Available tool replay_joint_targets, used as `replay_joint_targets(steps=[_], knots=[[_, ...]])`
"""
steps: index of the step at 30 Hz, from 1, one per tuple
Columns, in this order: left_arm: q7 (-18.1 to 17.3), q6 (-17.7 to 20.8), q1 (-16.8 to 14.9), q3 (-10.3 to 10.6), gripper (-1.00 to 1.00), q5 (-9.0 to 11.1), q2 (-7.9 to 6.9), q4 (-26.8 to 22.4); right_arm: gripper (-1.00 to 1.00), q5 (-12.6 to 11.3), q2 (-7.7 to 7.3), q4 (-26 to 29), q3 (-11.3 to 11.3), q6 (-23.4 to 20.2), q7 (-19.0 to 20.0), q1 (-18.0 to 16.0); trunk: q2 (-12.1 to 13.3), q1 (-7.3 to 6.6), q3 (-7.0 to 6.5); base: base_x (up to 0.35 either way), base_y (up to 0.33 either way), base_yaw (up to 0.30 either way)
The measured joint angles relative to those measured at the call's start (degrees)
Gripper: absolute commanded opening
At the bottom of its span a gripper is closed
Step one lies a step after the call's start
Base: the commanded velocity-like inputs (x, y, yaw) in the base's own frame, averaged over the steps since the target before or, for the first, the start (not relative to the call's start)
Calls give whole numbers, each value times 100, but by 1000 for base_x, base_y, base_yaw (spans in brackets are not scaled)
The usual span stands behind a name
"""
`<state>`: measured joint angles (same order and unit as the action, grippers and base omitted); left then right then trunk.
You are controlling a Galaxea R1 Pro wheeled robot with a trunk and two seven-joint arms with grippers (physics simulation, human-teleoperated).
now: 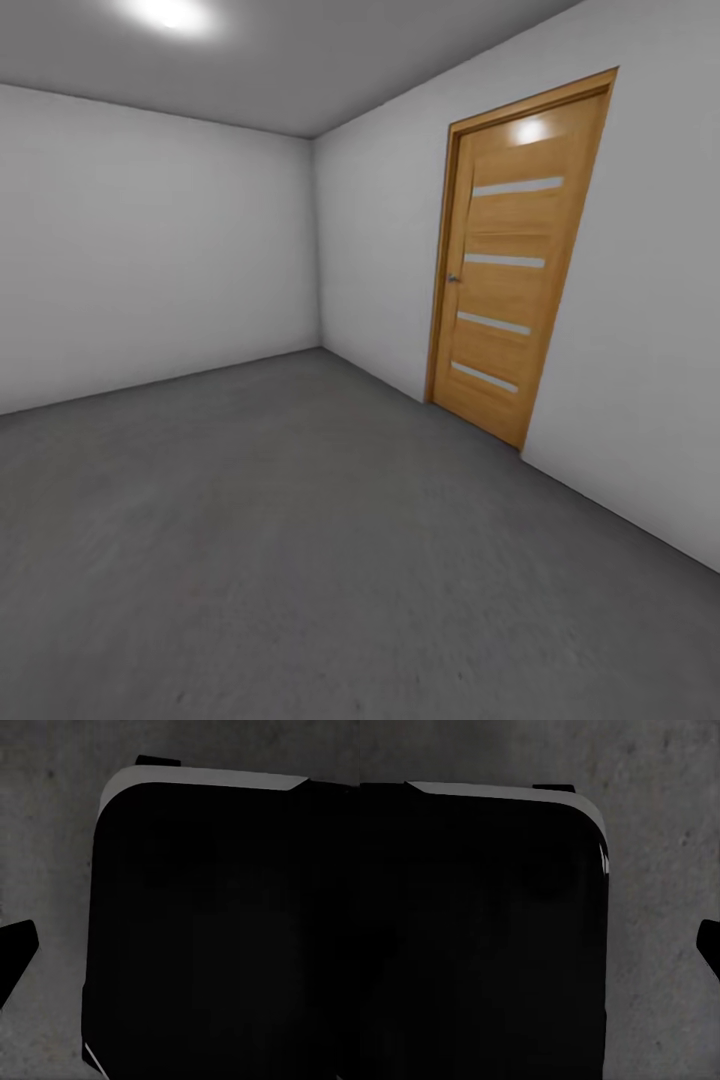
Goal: Move the two storage containers from the living room to the garage. In the garage, place one container on the floor and stack the other container on top of it (either order is fine).
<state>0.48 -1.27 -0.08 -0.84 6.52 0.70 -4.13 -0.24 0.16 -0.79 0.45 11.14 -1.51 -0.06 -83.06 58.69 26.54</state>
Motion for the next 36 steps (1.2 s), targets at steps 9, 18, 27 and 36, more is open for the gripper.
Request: replay_joint_targets(steps=[9, 18, 27, 36], knots=[[0, -1, 4, -3, 100, -5, 7, 0, 100, 0, 0, 0, 2, 0, 0, 0, 0, 0, 0, 325, 91, 0], [-5, -1, 2, -8, 100, -17, 7, 4, 100, 0, 0, 0, 2, 0, 0, 0, 0, 0, 0, 325, 91, 0], [-8, 0, 0, -7, 100, -29, 7, 8, 100, 0, 0, 0, 1, 0, 0, 0, 0, 0, 0, 325, 91, 0], [-8, -4, 0, -8, 100, -31, 7, 8, 100, 0, 0, 0, 2, 0, 0, 0, 0, 0, 0, 325, 91, 0]])
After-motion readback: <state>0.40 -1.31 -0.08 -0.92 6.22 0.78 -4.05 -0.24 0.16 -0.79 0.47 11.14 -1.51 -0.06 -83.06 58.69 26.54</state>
